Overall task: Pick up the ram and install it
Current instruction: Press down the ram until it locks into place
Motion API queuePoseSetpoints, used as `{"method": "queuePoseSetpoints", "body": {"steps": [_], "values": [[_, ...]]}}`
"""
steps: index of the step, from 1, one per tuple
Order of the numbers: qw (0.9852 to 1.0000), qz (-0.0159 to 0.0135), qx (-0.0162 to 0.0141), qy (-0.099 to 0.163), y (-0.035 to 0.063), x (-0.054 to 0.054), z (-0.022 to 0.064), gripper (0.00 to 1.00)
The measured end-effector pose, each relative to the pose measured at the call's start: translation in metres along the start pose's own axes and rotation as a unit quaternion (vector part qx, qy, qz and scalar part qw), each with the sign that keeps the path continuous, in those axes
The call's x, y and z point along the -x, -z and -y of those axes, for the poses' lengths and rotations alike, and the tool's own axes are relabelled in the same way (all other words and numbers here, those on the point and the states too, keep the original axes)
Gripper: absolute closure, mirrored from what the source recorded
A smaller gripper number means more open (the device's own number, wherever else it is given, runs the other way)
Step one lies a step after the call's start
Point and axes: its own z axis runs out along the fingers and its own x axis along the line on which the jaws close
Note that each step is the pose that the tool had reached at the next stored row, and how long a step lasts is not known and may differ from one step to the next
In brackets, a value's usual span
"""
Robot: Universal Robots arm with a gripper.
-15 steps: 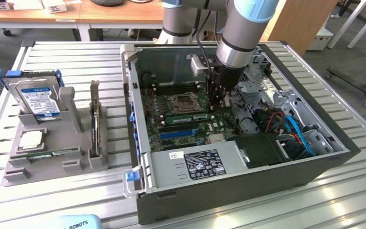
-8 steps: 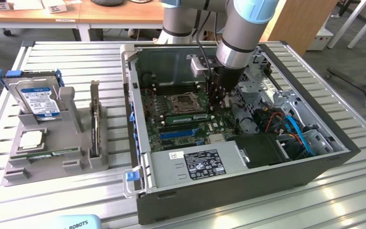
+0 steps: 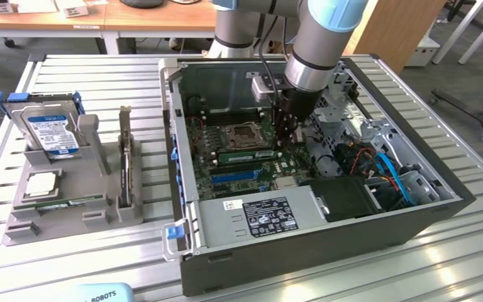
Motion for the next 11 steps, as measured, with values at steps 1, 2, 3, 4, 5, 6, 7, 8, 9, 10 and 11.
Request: {"method": "queuePoseSetpoints", "body": {"steps": [1, 2, 3, 4, 5, 6, 7, 8, 9, 10, 11], "values": [[1.0000, -0.0001, 0.0001, 0.000, -0.0001, 0.0000, 0.0000, 0.90], [1.0000, -0.0001, 0.0001, 0.000, -0.0001, 0.0000, 0.0000, 0.90], [1.0000, -0.0001, 0.0001, 0.000, -0.0001, 0.0000, 0.0000, 0.90], [1.0000, -0.0002, 0.0001, 0.000, -0.0001, 0.0000, 0.0000, 0.90], [1.0000, -0.0001, 0.0001, 0.000, -0.0001, 0.0000, 0.0000, 0.90], [1.0000, -0.0001, 0.0001, 0.000, -0.0001, 0.0000, 0.0000, 0.90], [1.0000, -0.0001, 0.0001, 0.000, -0.0001, 0.0000, 0.0000, 0.90], [1.0000, -0.0001, 0.0001, 0.000, -0.0004, -0.0001, 0.0000, 0.90], [1.0000, -0.0002, 0.0001, 0.000, -0.0005, -0.0001, 0.0000, 0.90], [1.0000, -0.0002, 0.0001, 0.000, -0.0005, -0.0001, 0.0000, 0.90], [1.0000, -0.0002, 0.0001, 0.000, -0.0005, -0.0001, 0.0000, 0.90]]}}
